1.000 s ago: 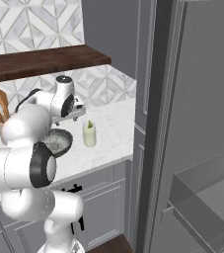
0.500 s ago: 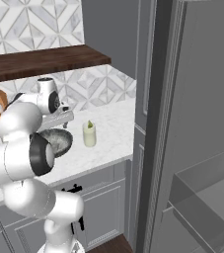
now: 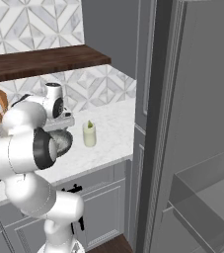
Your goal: Grab a lemon wedge from the fridge and one ice cube from the ice bowl, and put them in the glass of lemonade.
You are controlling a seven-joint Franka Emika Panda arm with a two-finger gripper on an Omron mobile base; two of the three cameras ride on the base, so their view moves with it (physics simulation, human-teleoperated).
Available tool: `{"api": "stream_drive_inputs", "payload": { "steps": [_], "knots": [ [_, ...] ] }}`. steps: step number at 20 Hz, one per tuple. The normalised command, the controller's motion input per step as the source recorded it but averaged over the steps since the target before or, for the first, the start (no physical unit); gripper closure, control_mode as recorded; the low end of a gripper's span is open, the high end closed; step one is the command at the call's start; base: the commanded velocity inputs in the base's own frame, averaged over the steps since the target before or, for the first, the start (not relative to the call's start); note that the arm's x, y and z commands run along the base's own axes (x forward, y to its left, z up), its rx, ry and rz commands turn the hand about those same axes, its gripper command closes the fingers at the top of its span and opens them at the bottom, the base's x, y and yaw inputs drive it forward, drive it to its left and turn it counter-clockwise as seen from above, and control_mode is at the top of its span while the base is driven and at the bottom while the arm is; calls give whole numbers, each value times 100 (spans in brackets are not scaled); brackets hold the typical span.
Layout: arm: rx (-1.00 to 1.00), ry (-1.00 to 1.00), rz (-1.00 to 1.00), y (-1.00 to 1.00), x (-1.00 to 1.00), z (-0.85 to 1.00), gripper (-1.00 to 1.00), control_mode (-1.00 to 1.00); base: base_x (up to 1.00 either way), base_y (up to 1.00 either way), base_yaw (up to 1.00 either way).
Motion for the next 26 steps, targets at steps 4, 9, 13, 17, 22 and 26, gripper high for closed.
{"api": "stream_drive_inputs", "payload": {
  "steps": [4,9,13,17,22,26],
  "knots": [
    [0,0,-8,59,2,-23,-100,-100,0,0,0],
    [0,0,-4,7,23,-29,-100,-100,0,0,0],
    [0,0,-2,0,13,-17,-100,-100,0,0,0],
    [0,0,0,0,23,-18,-100,-100,0,0,0],
    [-1,0,0,0,9,-13,-100,-100,0,0,0],
    [0,0,-1,0,11,-2,-100,-100,0,0,0]
  ]
}}
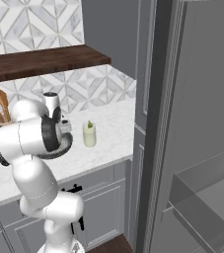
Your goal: Grab a lemon wedge from the fridge and one ice cube from the ice bowl, and put them in the glass of lemonade.
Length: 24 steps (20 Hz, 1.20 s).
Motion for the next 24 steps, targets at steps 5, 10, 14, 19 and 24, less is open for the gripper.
{"api": "stream_drive_inputs", "payload": {
  "steps": [5,10,14,19,24],
  "knots": [
    [-1,0,0,0,5,-13,-100,-100,0,0,0],
    [0,3,0,0,0,-34,-100,-100,0,0,0],
    [0,0,0,0,0,-20,-100,-100,0,0,0],
    [0,0,0,0,0,-14,-100,-100,0,0,0],
    [0,0,0,0,0,-3,-100,-100,0,0,0]
  ]
}}
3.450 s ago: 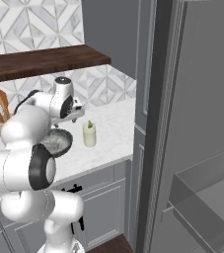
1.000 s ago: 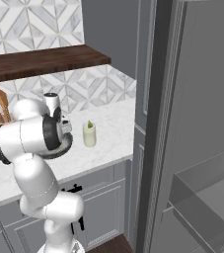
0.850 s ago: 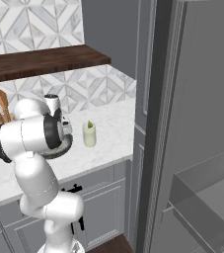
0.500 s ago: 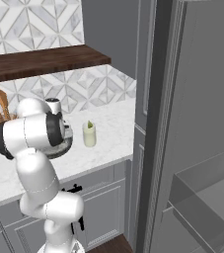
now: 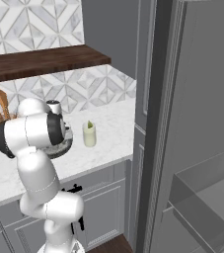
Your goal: Grab a lemon wedge from the fridge and one ice cube from the ice bowl, and put them in the glass of lemonade.
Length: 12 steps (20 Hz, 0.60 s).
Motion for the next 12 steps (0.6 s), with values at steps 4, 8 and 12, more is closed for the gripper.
{"api": "stream_drive_inputs", "payload": {
  "steps": [4,8,12],
  "knots": [
    [0,0,0,0,1,-3,-100,-100,0,0,0],
    [0,1,0,0,8,0,-100,-100,0,0,0],
    [0,0,0,0,13,0,-100,-100,0,0,0]
  ]
}}
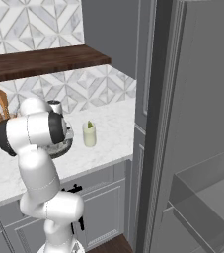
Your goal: Grab a lemon wedge from the fridge and one ice cube from the ice bowl, and put them in the glass of lemonade.
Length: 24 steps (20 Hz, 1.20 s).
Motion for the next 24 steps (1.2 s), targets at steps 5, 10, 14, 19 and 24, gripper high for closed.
{"api": "stream_drive_inputs", "payload": {
  "steps": [5,10,14,19,24],
  "knots": [
    [0,0,0,0,-5,-35,-100,-100,0,0,0],
    [0,-2,0,9,-23,-35,-100,-100,0,0,0],
    [0,-1,0,20,-16,-1,-100,-100,0,0,0],
    [0,-1,0,8,-10,0,-100,-100,0,0,0],
    [0,0,0,12,0,-2,-100,-100,0,0,0]
  ]
}}
